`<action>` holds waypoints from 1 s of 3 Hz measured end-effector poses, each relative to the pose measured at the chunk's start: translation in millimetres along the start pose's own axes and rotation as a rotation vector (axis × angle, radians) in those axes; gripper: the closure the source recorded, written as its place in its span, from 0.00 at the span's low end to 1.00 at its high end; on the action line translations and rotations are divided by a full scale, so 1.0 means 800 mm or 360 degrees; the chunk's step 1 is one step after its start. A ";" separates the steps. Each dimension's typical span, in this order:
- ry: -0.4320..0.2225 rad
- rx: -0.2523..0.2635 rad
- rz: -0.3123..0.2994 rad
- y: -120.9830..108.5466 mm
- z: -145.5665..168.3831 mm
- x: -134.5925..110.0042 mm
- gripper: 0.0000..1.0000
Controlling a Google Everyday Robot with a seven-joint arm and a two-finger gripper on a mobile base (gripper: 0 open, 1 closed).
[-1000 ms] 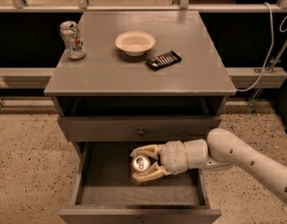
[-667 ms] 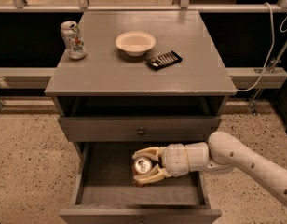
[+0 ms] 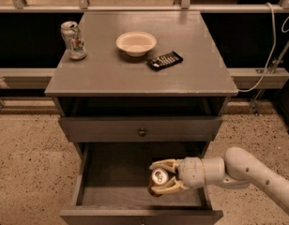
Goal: Place orange can into middle drawer
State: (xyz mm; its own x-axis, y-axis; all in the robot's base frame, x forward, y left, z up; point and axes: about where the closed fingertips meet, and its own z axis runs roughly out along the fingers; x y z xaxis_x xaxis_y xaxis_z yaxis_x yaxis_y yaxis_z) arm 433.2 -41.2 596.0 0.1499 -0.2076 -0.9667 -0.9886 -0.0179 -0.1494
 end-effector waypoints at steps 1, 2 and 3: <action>-0.0056 0.0016 0.0018 -0.009 -0.013 0.036 1.00; -0.0140 -0.0025 0.0050 -0.034 -0.003 0.067 1.00; -0.0139 -0.0026 0.0051 -0.034 -0.003 0.066 1.00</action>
Offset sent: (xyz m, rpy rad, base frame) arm 0.0636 -0.0064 -0.0775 0.1415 0.0815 0.0760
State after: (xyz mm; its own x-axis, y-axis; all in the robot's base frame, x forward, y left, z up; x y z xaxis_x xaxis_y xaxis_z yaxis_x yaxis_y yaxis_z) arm 467.7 -54.3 549.2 0.1184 -0.1222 -0.9854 -0.9929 -0.0287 -0.1157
